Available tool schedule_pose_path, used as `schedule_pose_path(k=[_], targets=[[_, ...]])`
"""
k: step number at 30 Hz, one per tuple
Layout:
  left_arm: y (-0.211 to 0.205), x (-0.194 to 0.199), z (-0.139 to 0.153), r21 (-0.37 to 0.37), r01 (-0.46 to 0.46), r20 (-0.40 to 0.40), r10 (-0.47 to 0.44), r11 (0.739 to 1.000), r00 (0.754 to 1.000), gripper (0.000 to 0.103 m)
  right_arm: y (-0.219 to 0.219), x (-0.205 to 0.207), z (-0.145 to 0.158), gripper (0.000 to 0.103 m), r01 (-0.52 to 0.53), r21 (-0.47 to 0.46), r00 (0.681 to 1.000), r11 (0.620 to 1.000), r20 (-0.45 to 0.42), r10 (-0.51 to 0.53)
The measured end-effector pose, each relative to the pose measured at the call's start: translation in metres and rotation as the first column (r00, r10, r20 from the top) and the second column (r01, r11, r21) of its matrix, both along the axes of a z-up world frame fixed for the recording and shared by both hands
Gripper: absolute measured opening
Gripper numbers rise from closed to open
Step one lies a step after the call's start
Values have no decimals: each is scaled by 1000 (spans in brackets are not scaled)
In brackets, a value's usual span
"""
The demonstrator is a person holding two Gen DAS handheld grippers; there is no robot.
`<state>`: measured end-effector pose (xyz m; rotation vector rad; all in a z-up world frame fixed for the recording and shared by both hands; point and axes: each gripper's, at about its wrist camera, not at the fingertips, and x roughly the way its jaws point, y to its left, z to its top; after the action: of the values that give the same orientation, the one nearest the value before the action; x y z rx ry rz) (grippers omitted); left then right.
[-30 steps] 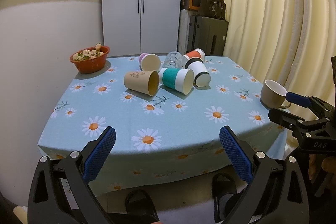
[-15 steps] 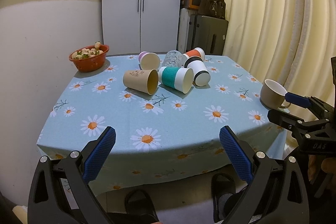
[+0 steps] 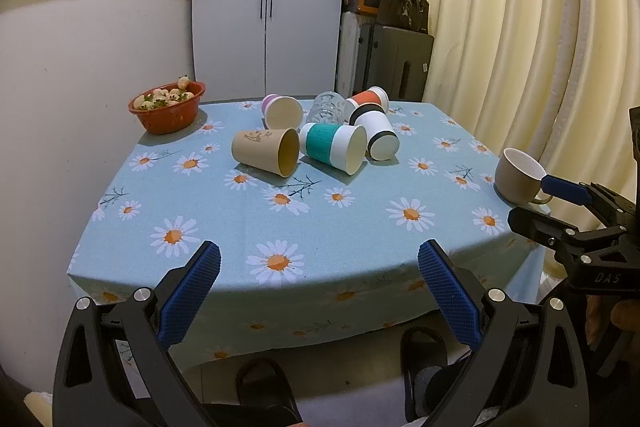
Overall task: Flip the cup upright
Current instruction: 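Reach the right tool to the black-and-white paper cup and close on it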
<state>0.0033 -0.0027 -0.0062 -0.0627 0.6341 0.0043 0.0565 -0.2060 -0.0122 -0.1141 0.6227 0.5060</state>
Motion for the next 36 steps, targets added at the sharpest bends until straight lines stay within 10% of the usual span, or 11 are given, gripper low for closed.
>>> schedule_pose_path(k=[12, 23, 33, 36], targets=[[16, 50, 13, -96, 41, -69, -48, 995, 996, 96, -17, 49, 23, 98, 55, 128, 993, 990, -114, -40], [35, 156, 31, -164, 33, -150, -58, 986, 987, 96, 34, 209, 32, 98, -61, 155, 924, 986, -365, 114], [45, 219, 16, -233, -10, -210, -40, 972, 977, 97, 77, 333, -9, 98, -3, 29, 718, 1000, -695, 22], [50, 228, 5, -228, -36, -236, -19, 973, 972, 96, 82, 350, -21, 98, 19, -42, 701, 999, -712, -43]])
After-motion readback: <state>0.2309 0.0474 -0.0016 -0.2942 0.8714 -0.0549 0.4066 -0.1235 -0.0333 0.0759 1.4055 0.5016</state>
